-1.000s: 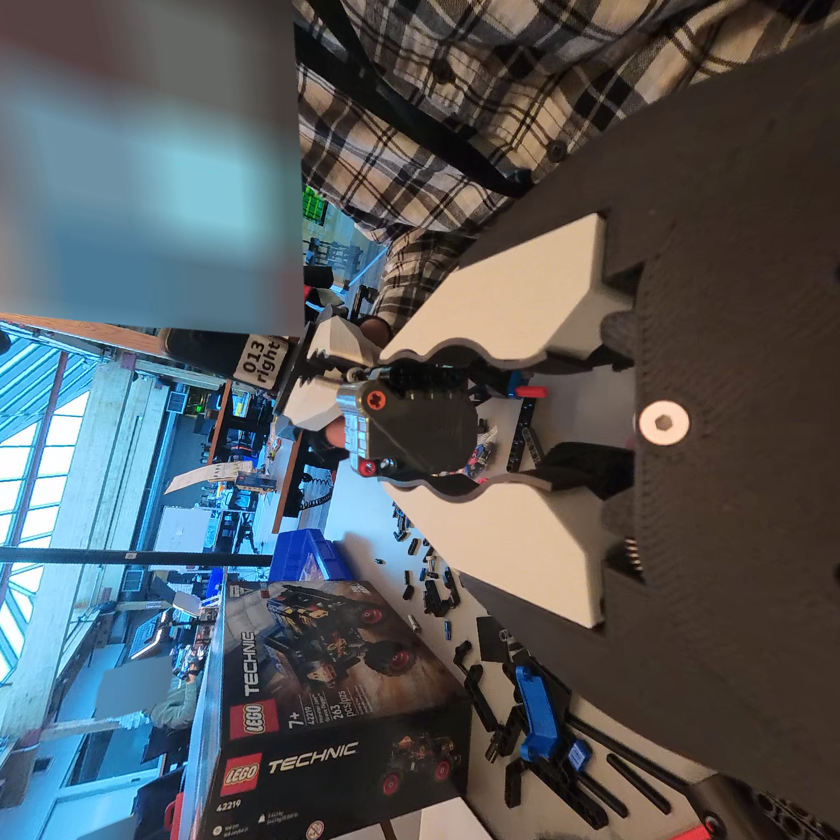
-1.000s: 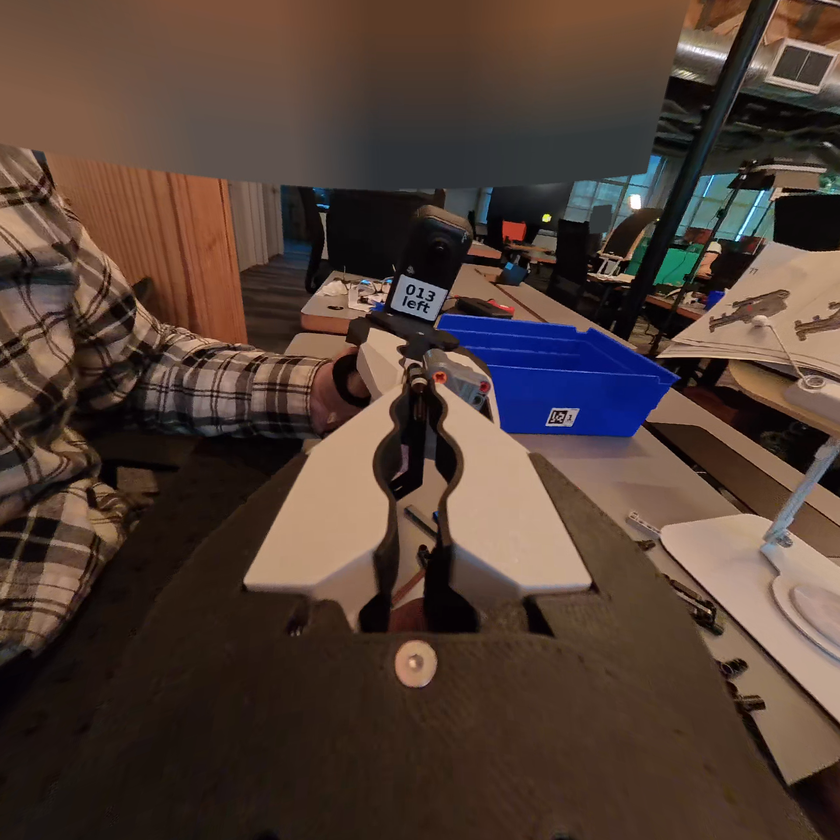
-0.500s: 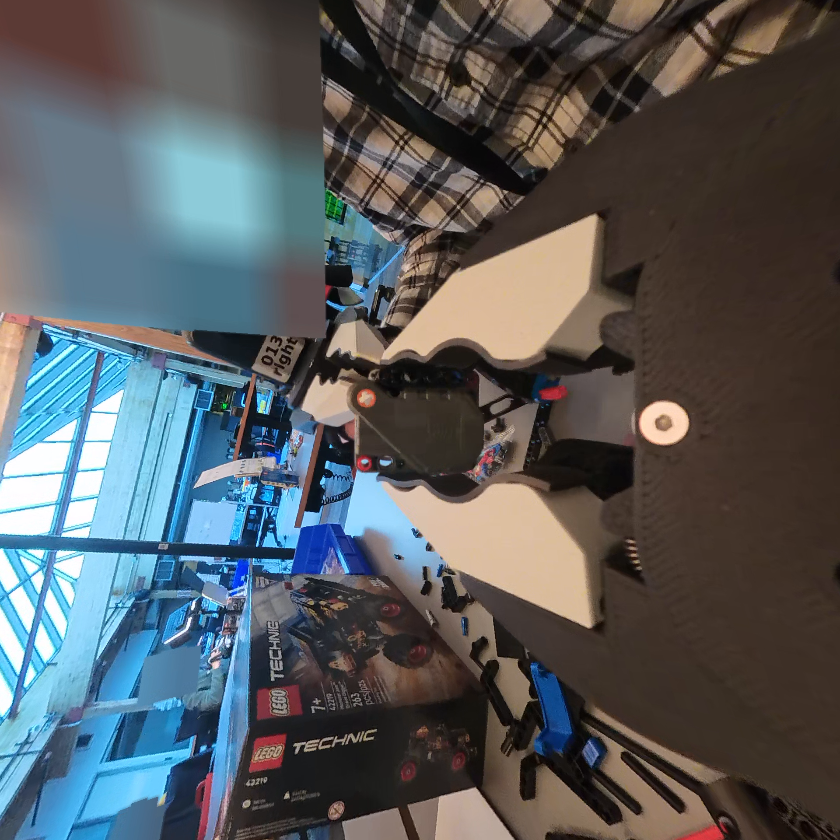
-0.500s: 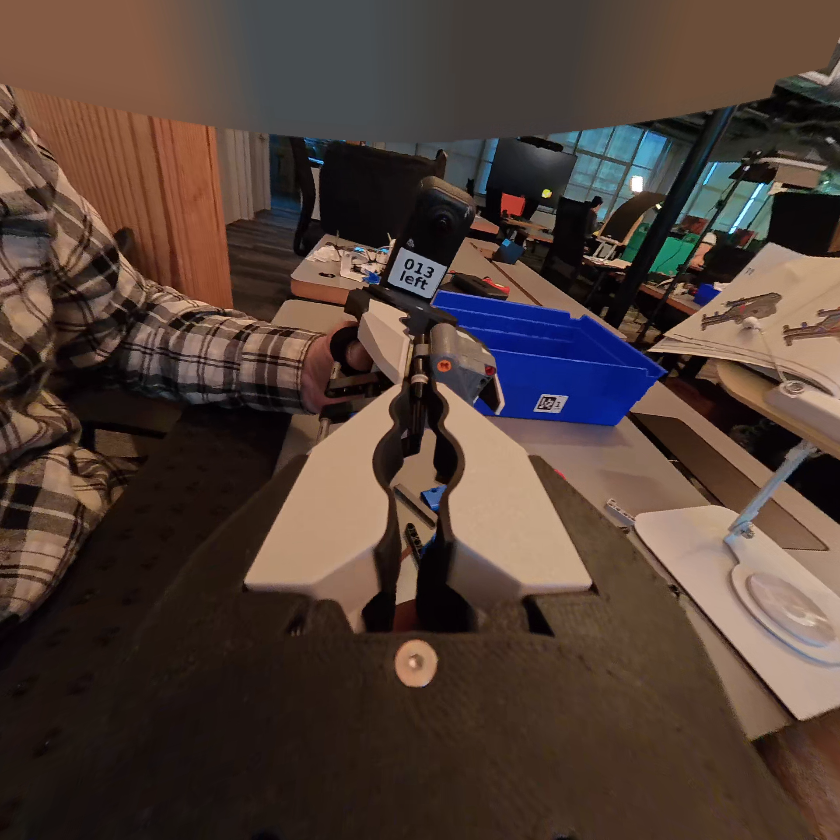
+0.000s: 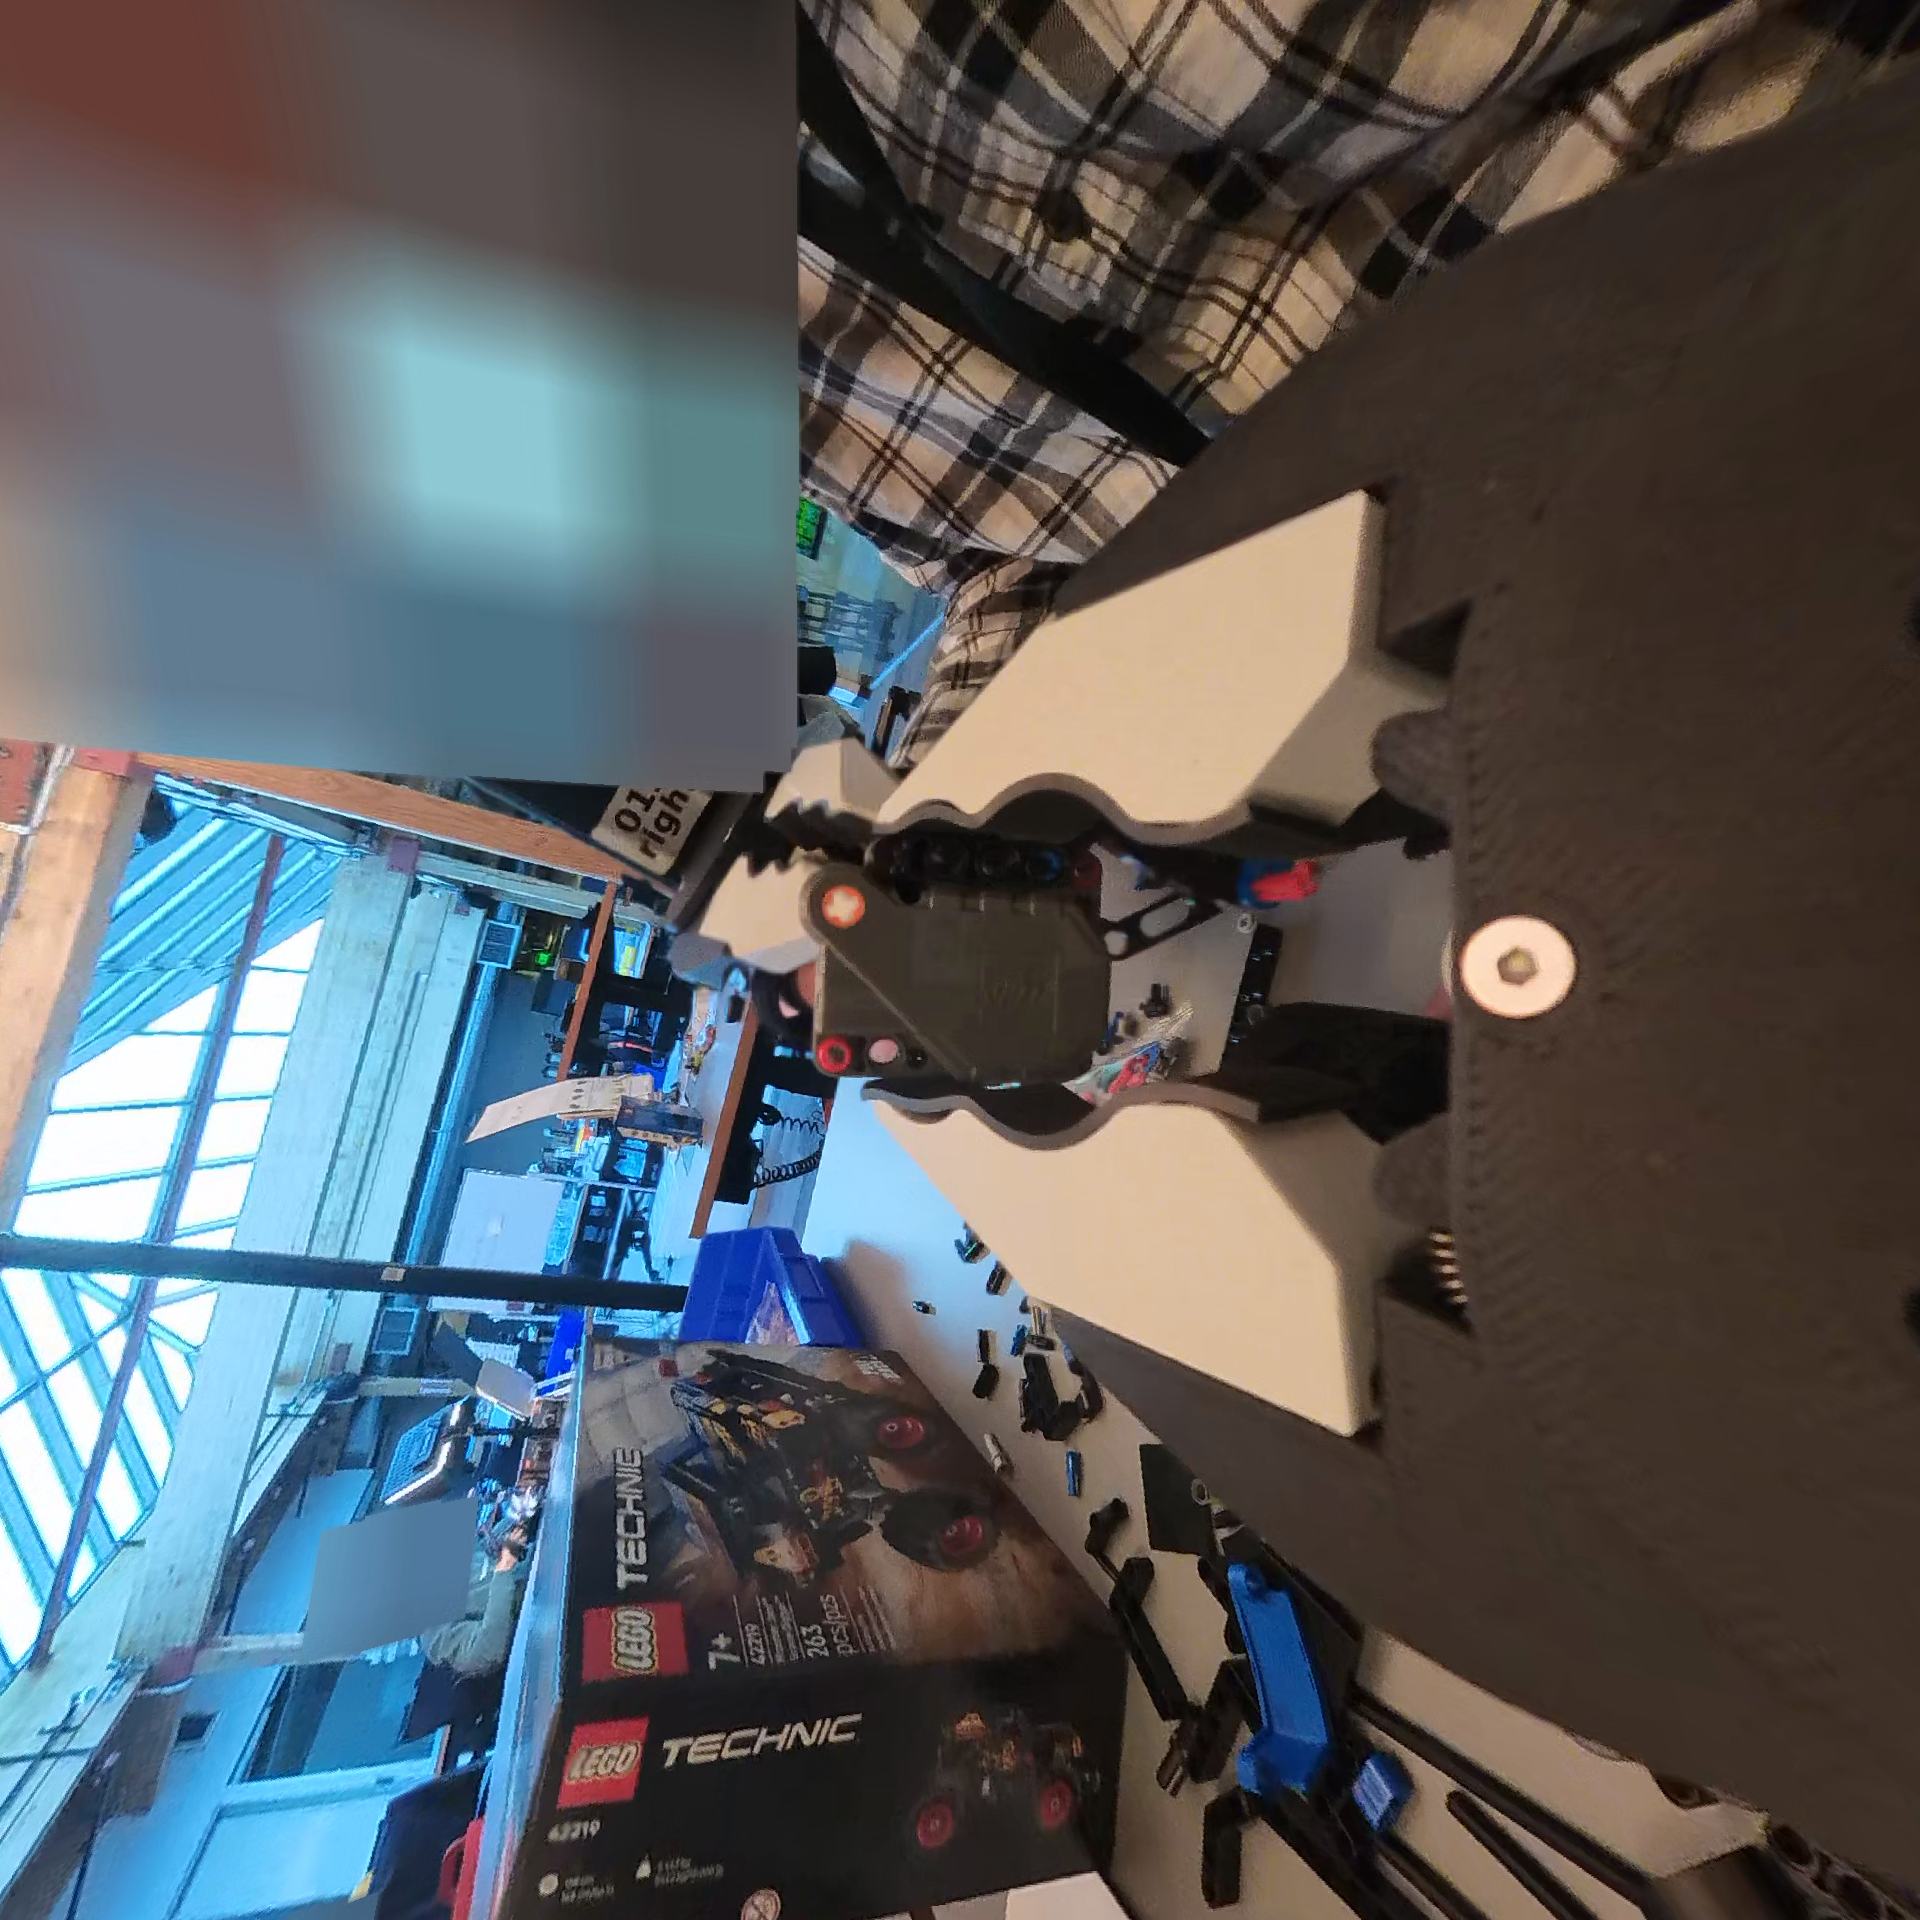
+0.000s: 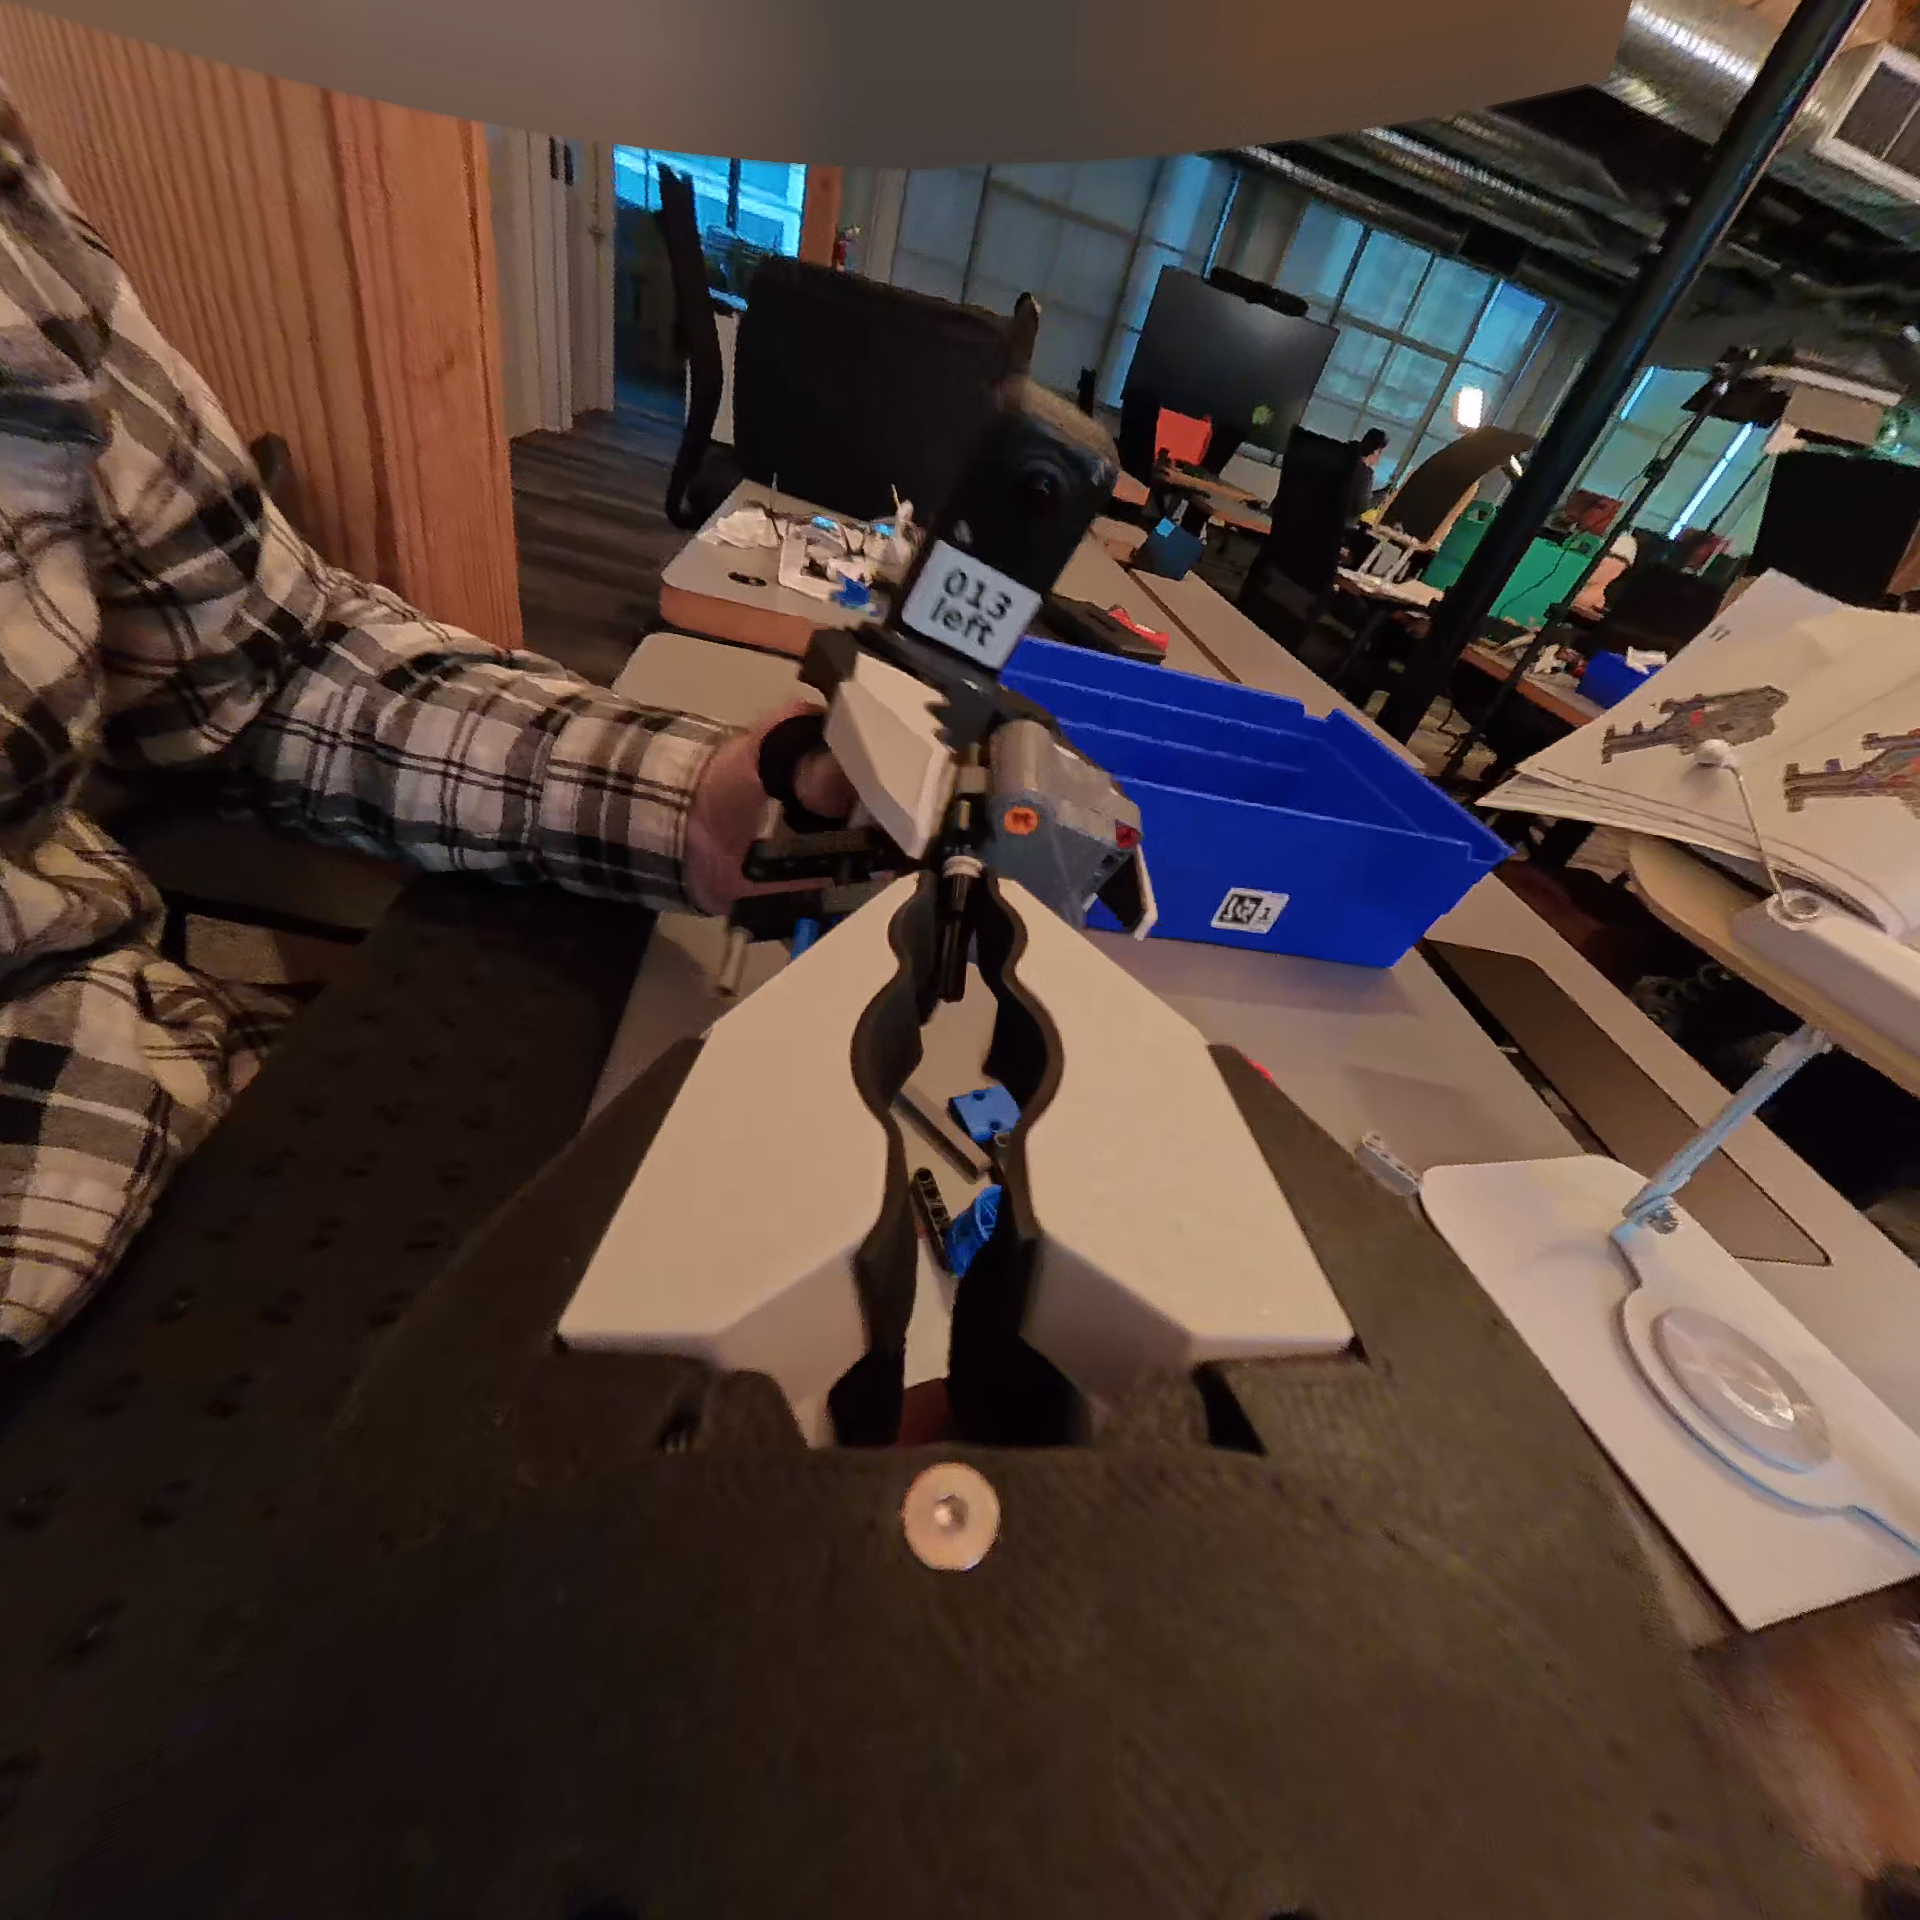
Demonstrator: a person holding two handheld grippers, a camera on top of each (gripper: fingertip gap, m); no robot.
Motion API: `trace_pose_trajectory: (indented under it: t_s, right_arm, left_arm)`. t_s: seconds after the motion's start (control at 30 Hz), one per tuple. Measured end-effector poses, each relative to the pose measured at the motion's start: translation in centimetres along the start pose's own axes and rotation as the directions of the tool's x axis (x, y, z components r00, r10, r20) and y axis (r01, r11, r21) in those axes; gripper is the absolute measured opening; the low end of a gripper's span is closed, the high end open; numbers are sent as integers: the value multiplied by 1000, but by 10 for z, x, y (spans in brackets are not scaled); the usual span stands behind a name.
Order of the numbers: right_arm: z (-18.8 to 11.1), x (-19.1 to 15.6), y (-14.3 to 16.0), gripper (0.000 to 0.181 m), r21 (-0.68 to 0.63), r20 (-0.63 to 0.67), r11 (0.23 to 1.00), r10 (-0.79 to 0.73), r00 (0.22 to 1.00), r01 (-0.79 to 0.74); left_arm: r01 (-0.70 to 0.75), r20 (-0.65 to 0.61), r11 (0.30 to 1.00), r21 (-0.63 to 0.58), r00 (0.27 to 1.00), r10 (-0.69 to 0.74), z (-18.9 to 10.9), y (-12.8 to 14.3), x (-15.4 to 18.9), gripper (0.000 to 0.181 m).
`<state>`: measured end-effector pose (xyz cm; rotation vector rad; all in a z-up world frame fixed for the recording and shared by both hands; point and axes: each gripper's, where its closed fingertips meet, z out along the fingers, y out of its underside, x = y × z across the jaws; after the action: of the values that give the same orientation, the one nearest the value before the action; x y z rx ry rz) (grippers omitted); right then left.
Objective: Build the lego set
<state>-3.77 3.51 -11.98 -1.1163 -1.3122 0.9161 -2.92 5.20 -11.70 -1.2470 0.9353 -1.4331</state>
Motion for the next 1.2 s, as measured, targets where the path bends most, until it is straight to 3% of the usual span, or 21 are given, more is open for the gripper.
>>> trace_pose_trajectory:
  t_s: [0.6,0.93,1.13,1.2]
  right_arm:
    - [4,0,16,4,-139,-19,987,-86,996,82]
    - [6,-2,30,4,-240,4,963,-126,992,123]
    - [9,-5,31,3,-240,28,965,-105,994,109]
    - [11,-2,29,4,-219,7,973,-81,997,80]
  left_arm:
    - [-14,27,997,-76,1000,16,2,12,-5,41]
    - [-53,55,976,-213,996,66,2,26,-8,41]
    - [-38,46,971,-235,998,50,0,29,-7,41]
    - [-7,36,983,-183,999,14,-1,26,-8,42]
